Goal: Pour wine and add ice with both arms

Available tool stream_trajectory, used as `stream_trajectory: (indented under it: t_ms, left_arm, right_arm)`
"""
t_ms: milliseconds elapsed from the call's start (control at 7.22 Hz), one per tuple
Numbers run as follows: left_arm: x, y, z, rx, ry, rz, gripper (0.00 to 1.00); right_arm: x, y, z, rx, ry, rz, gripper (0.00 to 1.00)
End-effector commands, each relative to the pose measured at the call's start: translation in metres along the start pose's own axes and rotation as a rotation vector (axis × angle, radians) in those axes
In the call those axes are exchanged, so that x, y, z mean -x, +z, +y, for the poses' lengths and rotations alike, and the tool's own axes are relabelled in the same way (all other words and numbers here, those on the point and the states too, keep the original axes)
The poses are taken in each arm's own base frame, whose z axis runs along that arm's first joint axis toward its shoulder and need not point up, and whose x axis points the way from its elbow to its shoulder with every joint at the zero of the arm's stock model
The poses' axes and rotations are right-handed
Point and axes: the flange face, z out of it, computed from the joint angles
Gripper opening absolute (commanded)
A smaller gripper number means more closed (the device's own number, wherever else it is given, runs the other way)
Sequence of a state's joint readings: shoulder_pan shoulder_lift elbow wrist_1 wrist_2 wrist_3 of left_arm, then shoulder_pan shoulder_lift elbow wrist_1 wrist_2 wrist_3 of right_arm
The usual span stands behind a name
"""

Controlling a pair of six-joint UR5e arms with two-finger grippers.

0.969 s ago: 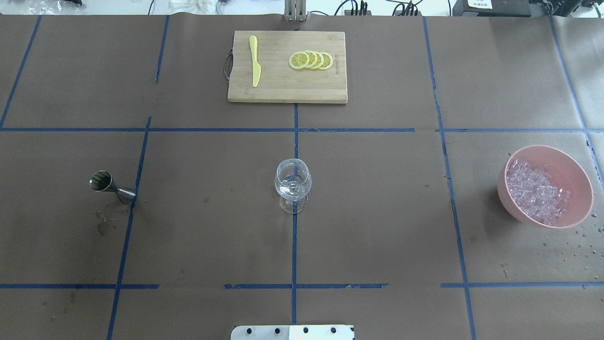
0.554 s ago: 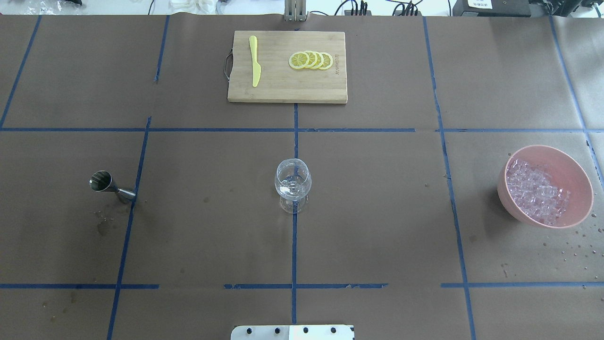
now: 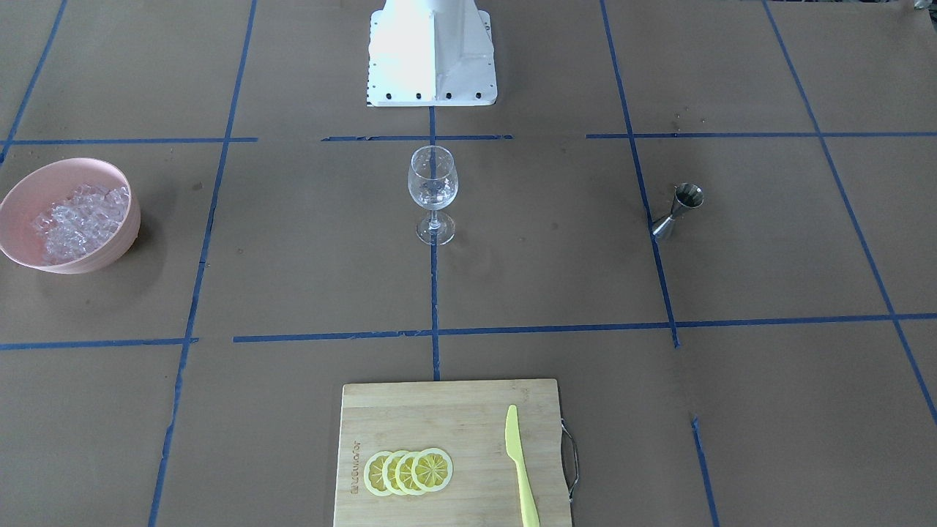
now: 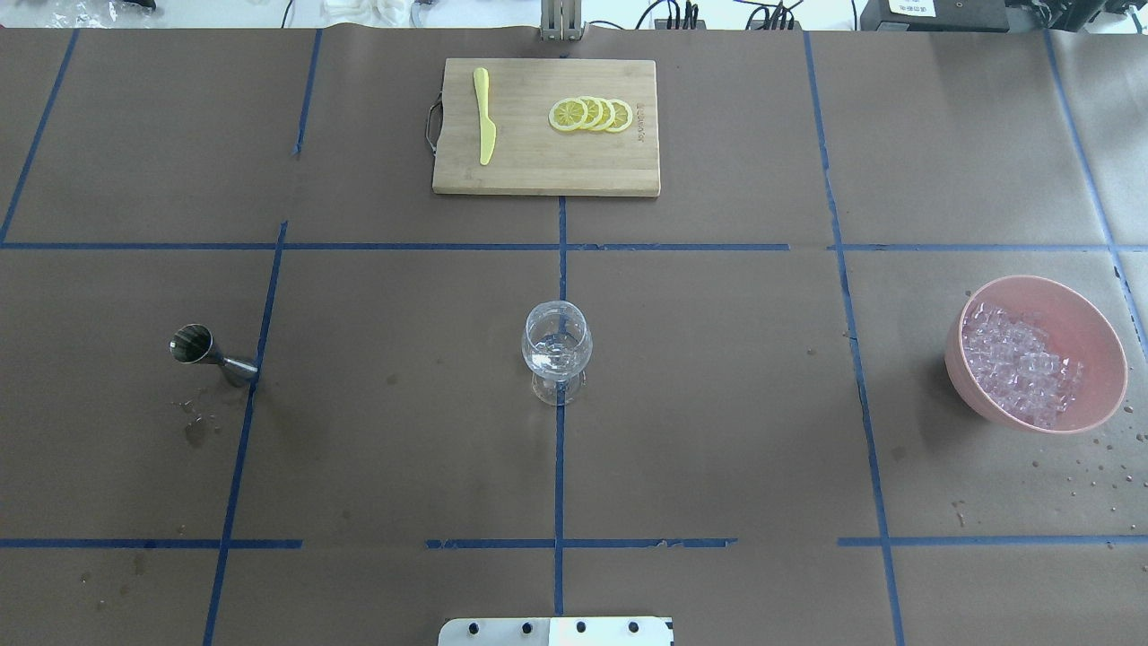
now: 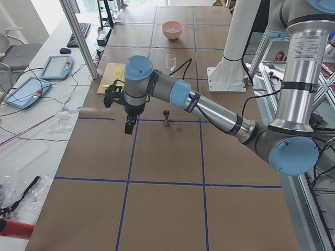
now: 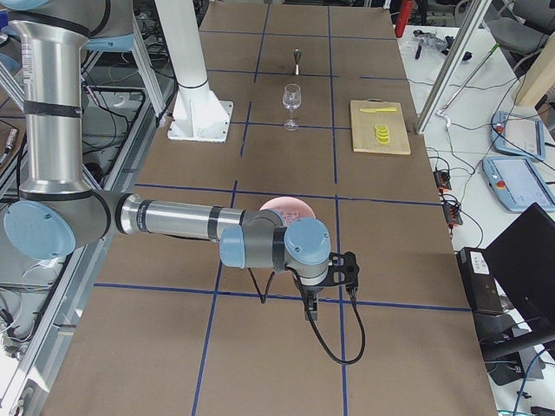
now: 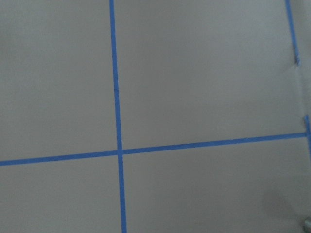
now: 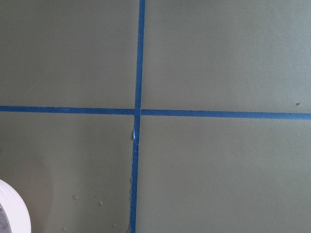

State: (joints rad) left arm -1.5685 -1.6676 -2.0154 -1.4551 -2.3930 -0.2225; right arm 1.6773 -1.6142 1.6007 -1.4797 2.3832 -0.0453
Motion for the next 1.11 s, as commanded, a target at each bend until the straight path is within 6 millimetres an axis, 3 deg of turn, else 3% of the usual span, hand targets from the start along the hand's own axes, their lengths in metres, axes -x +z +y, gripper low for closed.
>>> stream_trajectory:
  t_ms: [0, 138, 277, 554, 692, 831, 969]
  left_arm:
    - [-0.095, -0.011, 0.017, -0.025, -0.067, 0.076, 1.00]
    - [-0.126, -0.007, 0.025, -0.049, -0.137, 0.134, 1.00]
    - [-0.143, 0.010, 0.046, -0.050, -0.183, 0.188, 1.00]
    - [-0.160, 0.055, 0.115, -0.168, -0.202, 0.226, 1.00]
    - [-0.154, 0.066, 0.142, -0.204, -0.187, 0.223, 1.00]
    - [-0.150, 0.070, 0.153, -0.228, -0.180, 0.223, 1.00]
    - [-0.152, 0.085, 0.167, -0.263, -0.174, 0.179, 1.00]
  right_arm:
    - [0.014, -0.013, -0.016, -0.026, 0.054, -0.014, 1.00]
    - [0.019, -0.013, -0.015, -0.026, 0.129, -0.056, 1.00]
    - [0.025, -0.014, -0.014, -0.023, 0.133, -0.113, 1.00]
    - [0.035, -0.022, -0.014, -0.039, 0.111, -0.122, 1.00]
    - [0.035, -0.023, -0.015, -0.041, 0.110, -0.119, 1.00]
    - [0.042, -0.030, -0.018, -0.051, 0.098, -0.124, 1.00]
    - [0.048, -0.035, -0.018, -0.057, 0.090, -0.127, 1.00]
